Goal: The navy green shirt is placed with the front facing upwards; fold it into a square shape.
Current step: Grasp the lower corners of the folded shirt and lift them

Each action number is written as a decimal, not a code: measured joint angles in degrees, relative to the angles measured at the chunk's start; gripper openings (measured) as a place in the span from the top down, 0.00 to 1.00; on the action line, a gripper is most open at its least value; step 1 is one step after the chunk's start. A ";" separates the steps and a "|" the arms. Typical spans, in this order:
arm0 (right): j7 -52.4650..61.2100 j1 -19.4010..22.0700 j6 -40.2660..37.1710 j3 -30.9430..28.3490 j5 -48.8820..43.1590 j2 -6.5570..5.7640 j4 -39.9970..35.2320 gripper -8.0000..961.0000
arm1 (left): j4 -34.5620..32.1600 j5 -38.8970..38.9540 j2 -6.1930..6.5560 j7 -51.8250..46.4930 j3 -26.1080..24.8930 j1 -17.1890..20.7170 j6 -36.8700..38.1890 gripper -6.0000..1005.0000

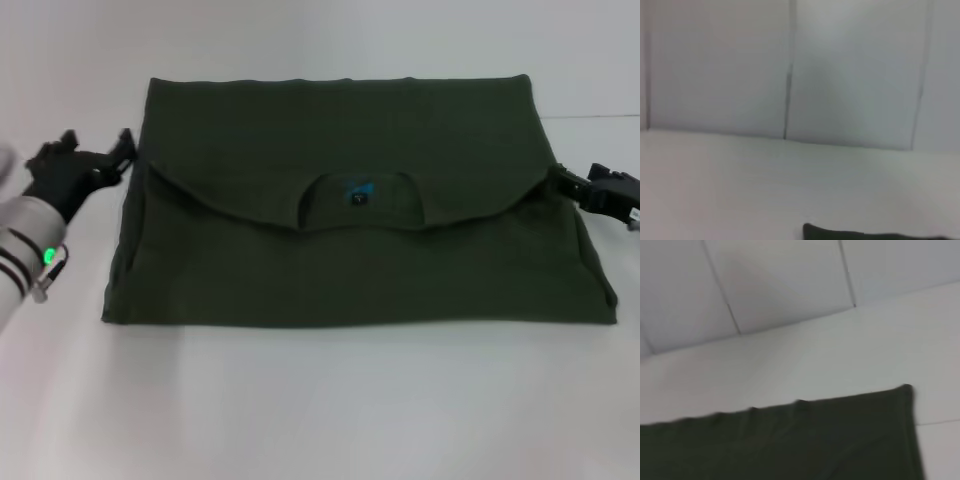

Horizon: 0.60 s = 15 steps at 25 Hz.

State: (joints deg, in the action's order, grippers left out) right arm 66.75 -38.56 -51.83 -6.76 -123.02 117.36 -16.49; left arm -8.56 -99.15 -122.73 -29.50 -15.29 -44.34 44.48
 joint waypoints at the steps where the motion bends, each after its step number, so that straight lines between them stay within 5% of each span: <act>1: 2.23 0.69 -2.72 1.14 0.03 -0.13 -0.98 0.27 | -0.29 -0.04 0.52 -4.48 1.05 0.24 -0.13 0.28; 7: 6.97 5.04 -20.26 2.65 0.13 0.19 -7.13 0.23 | -4.49 -0.10 1.68 -29.15 12.76 2.74 2.38 0.21; 8: 7.70 5.61 -22.42 2.70 0.14 0.23 -7.78 0.22 | -9.04 0.07 1.22 -41.28 19.66 5.35 6.93 0.20; 15: 11.03 9.34 -29.93 5.93 -0.06 -0.14 -9.32 0.17 | -17.90 -0.13 -1.07 -50.84 24.20 11.24 22.78 0.19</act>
State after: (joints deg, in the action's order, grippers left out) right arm 77.79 -29.22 -81.75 -0.83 -123.09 117.22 -25.82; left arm -26.45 -99.28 -123.81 -80.34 8.91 -33.10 67.26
